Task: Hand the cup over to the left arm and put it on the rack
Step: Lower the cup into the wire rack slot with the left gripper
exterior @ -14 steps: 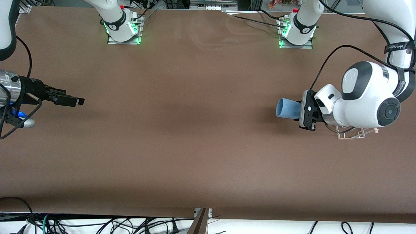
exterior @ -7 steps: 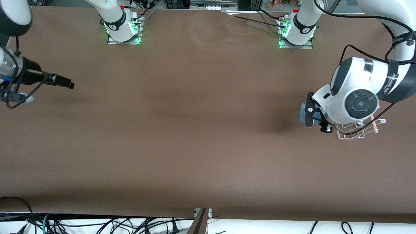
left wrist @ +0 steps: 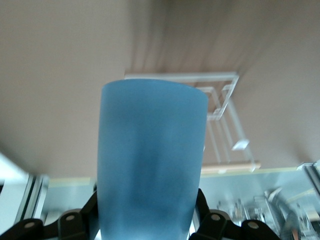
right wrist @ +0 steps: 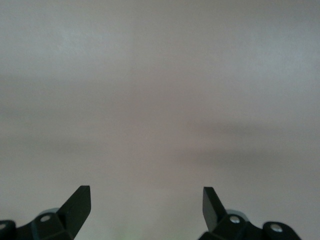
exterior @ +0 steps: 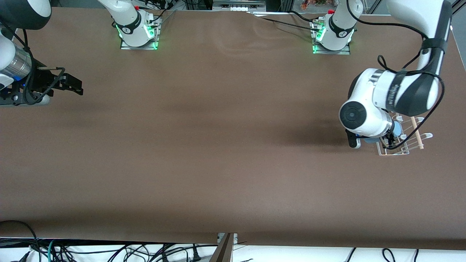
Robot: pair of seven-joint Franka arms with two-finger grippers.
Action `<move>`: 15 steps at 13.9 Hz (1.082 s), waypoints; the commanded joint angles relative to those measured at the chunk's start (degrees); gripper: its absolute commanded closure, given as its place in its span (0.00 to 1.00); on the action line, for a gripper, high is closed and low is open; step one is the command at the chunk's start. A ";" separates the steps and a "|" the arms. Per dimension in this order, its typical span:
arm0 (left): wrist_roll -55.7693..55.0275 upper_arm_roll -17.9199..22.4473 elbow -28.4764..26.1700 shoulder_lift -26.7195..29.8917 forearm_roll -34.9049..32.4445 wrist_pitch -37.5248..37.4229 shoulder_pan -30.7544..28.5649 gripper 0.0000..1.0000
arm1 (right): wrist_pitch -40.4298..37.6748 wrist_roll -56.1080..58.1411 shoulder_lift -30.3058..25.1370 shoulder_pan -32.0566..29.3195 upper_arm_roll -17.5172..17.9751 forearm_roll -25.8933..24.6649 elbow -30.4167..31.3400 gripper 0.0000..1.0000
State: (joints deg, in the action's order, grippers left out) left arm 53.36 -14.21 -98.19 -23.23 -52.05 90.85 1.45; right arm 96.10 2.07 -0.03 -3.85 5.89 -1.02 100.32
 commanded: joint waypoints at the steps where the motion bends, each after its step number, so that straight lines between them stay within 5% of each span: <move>1: -7.99 0.15 -5.07 2.58 -8.74 0.03 -0.30 1.00 | 1.28 0.74 -1.02 -1.69 1.76 0.14 0.93 0.01; 7: -18.80 0.42 -13.95 2.75 -22.38 0.11 -3.90 1.00 | 0.05 1.44 -0.85 -1.69 1.67 1.99 0.49 0.01; 15: -20.14 0.50 -17.73 1.79 -27.13 6.96 -6.98 1.00 | -0.74 1.18 -0.58 -1.34 2.11 2.52 -0.56 0.01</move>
State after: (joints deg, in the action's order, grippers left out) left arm 34.01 -13.37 -113.65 -22.75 -76.39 94.94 -3.70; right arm 96.14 2.36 0.00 -4.21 7.16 0.36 100.31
